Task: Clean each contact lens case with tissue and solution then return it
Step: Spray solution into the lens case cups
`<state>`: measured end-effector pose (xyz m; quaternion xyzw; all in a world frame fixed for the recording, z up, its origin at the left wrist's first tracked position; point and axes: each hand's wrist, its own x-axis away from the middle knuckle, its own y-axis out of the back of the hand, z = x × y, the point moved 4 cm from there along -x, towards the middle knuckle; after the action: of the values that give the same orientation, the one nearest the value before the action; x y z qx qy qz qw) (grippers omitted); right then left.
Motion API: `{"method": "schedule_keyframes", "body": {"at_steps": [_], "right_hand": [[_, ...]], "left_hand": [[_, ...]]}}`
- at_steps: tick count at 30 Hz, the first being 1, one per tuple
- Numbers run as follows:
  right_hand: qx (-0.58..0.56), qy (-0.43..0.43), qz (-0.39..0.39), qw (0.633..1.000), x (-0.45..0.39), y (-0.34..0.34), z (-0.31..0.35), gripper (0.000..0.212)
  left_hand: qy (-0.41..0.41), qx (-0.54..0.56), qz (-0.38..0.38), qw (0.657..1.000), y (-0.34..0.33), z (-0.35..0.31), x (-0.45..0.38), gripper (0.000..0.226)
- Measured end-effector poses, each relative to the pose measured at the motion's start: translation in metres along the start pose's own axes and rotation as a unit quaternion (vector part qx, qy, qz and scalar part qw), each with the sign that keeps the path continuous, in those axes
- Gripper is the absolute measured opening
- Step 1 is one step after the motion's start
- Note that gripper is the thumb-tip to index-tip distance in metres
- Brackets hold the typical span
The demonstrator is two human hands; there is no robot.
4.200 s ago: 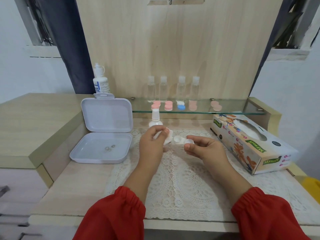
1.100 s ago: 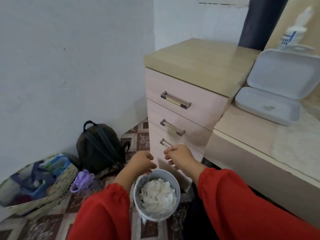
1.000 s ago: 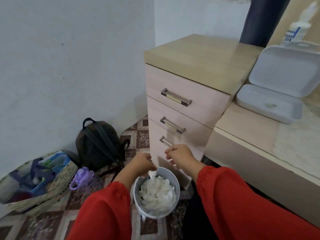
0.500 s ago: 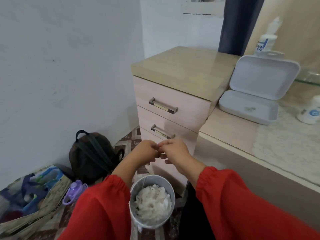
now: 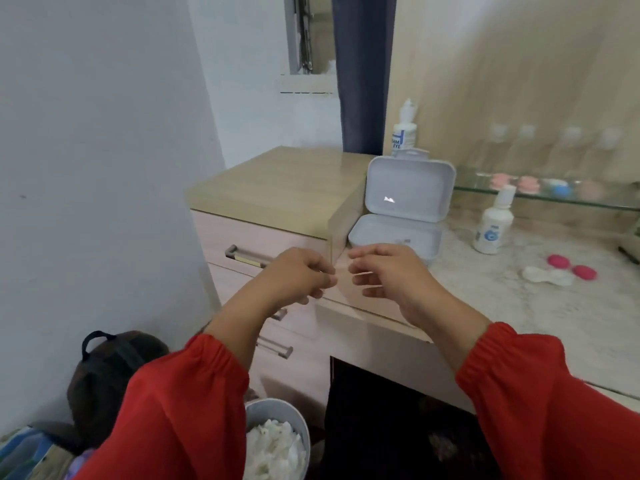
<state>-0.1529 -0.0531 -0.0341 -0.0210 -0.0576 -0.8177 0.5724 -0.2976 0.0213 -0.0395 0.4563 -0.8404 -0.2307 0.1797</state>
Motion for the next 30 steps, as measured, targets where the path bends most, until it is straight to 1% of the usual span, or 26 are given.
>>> {"method": "schedule_keyframes", "body": {"at_steps": [4, 10, 13, 16, 18, 21, 25, 27, 30], "right_hand": [[-0.007, 0.007, -0.069, 0.998, -0.004, 0.064, 0.004, 0.014], [-0.037, 0.009, -0.149, 0.988, -0.011, 0.147, -0.001, 0.015], [-0.045, 0.003, -0.183, 0.982, -0.012, 0.181, -0.008, 0.016], [-0.044, -0.004, -0.21, 0.977, -0.013, 0.211, -0.014, 0.015], [-0.046, -0.003, -0.222, 0.974, -0.016, 0.228, -0.017, 0.015], [-0.045, 0.008, -0.236, 0.971, -0.021, 0.247, -0.017, 0.014], [-0.042, 0.03, -0.257, 0.965, -0.031, 0.261, -0.014, 0.014], [-0.036, 0.048, -0.266, 0.962, -0.035, 0.264, -0.012, 0.014], [-0.003, 0.08, -0.272, 0.959, -0.04, 0.267, -0.008, 0.01]], "left_hand": [[-0.022, -0.009, 0.025, 0.999, -0.036, -0.039, -0.023, 0.013], [-0.057, -0.004, 0.049, 0.997, -0.095, -0.09, -0.061, 0.015], [-0.084, 0.027, 0.043, 0.995, -0.125, -0.11, -0.082, 0.015], [-0.094, 0.031, 0.026, 0.995, -0.153, -0.124, -0.103, 0.019], [-0.099, 0.05, 0.002, 0.994, -0.168, -0.133, -0.114, 0.023], [-0.12, 0.061, -0.042, 0.99, -0.185, -0.146, -0.125, 0.042], [-0.135, 0.114, -0.032, 0.984, -0.208, -0.152, -0.131, 0.066], [-0.138, 0.129, -0.031, 0.981, -0.217, -0.152, -0.134, 0.067], [-0.131, 0.142, -0.047, 0.98, -0.226, -0.152, -0.136, 0.064]]}}
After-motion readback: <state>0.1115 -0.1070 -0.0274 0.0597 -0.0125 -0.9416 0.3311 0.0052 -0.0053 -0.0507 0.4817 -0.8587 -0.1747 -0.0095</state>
